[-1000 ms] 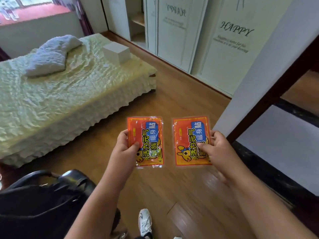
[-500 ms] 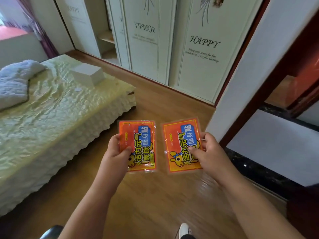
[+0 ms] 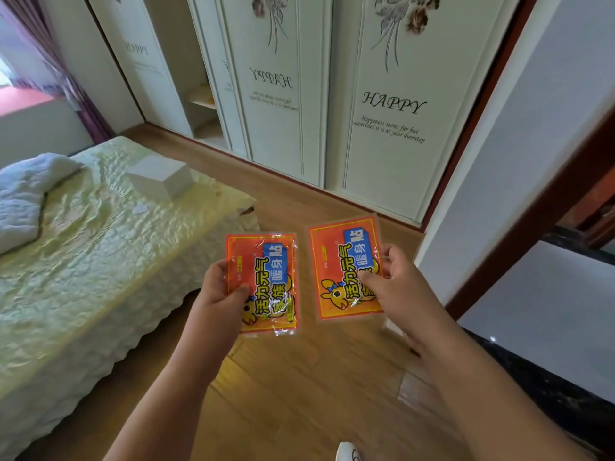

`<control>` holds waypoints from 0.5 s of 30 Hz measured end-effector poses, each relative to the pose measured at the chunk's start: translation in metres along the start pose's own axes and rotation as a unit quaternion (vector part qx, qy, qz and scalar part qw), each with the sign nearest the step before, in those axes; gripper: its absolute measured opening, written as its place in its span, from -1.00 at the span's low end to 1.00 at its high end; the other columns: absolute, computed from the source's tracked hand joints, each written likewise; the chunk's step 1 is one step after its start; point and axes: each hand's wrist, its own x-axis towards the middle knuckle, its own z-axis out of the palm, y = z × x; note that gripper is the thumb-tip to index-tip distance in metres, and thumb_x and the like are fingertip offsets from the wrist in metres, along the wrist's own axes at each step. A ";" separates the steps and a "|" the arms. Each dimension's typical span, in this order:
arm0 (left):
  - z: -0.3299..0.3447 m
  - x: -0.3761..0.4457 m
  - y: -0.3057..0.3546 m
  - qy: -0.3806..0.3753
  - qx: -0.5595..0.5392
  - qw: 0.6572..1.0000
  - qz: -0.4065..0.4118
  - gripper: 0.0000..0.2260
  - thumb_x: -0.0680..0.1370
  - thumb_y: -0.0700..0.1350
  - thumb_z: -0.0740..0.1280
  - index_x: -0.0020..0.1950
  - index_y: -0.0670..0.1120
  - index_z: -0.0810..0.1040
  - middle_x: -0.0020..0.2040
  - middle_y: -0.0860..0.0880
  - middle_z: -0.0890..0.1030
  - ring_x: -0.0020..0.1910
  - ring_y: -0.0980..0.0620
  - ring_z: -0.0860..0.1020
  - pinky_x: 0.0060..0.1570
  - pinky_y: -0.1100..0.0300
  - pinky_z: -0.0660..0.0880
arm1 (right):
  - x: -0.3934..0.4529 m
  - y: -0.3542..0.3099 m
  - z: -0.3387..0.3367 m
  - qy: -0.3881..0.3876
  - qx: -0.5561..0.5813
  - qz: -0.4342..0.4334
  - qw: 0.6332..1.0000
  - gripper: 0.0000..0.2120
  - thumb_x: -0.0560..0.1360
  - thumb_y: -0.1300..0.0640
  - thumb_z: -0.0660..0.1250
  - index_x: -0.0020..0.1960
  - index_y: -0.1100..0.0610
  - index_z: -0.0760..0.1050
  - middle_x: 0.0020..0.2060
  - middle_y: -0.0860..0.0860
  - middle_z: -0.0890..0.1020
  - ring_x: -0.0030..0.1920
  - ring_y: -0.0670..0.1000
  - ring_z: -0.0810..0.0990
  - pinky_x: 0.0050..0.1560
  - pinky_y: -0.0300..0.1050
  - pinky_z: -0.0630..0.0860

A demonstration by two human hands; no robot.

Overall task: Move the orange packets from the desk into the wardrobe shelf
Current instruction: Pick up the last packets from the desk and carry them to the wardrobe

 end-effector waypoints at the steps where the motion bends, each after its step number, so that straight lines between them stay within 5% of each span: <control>1: 0.008 0.012 0.005 0.001 -0.001 1.000 0.004 -0.67 0.65 -0.27 0.25 0.20 0.16 0.54 0.08 -0.04 0.73 0.05 -0.14 0.70 0.07 -0.24 0.62 | 0.014 -0.005 -0.004 0.002 -0.014 -0.006 1.000 -0.70 0.61 0.11 0.40 0.27 -0.11 0.43 0.08 -0.11 0.74 0.00 -0.05 0.77 0.12 0.18 0.69; 15: 0.038 0.150 0.033 0.017 -0.018 1.000 0.005 -0.70 0.65 -0.25 0.25 0.26 0.12 0.51 0.08 -0.05 0.73 0.03 -0.14 0.71 0.13 -0.32 0.58 | 0.153 -0.052 -0.004 -0.009 -0.096 -0.022 0.995 -0.73 0.62 0.08 0.37 0.24 -0.17 0.43 0.05 -0.15 0.72 -0.01 -0.10 0.75 0.10 0.12 0.70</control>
